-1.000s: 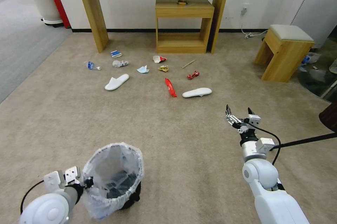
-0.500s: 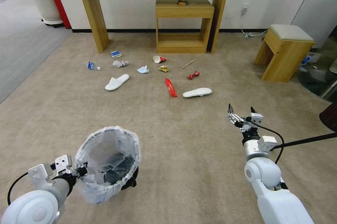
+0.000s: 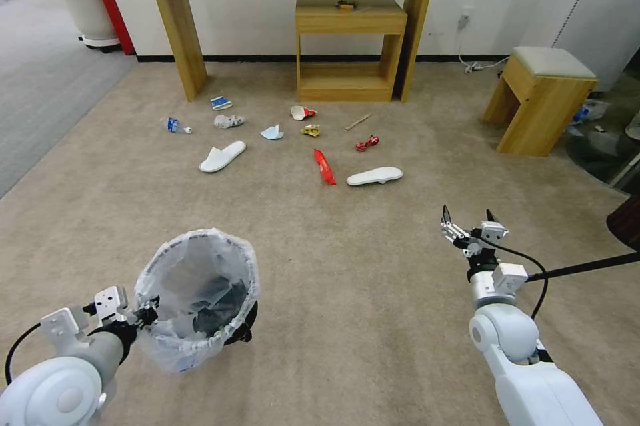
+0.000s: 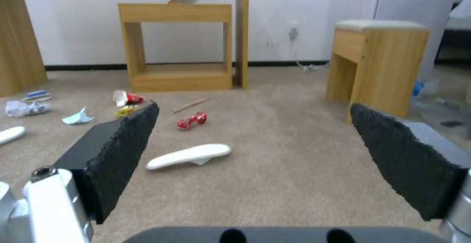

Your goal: Pick up the trash bin and place the garbage on the floor into it.

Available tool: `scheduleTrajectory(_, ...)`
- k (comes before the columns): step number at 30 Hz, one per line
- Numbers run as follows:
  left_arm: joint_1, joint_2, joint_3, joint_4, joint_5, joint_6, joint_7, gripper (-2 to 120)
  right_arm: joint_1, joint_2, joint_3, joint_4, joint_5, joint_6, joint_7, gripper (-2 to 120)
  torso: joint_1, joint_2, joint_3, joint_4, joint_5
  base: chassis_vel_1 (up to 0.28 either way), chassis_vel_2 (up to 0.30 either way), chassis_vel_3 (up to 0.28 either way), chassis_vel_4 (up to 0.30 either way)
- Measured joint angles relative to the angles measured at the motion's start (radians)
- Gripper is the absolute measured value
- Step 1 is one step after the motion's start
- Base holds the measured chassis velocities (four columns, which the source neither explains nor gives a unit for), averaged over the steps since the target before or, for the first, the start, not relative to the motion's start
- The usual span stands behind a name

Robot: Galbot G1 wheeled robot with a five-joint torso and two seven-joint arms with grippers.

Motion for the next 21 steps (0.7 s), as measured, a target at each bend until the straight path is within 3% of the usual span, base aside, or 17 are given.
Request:
scheduleTrajectory(4, 0.011, -0.015, 0.005, -0.022, 0.034, 0.000, 0.021, 0, -0.017, 0.004, 0.009, -0.014, -0.042, 0.069, -0.015, 100, 0.000, 0.000, 0.000, 0.0000, 0.0000, 0.000, 0.000, 0.000, 0.000)
scheduleTrajectory(21, 0.034, -0.019, -0.006, -0.026, 0.037, -0.004, 0.030, 0, -0.011, 0.019, 0.011, -0.041, -0.061, 0.177, -0.075, 100, 0.000, 0.000, 0.000, 0.0000, -0.0001, 0.000, 0.000, 0.000, 0.000)
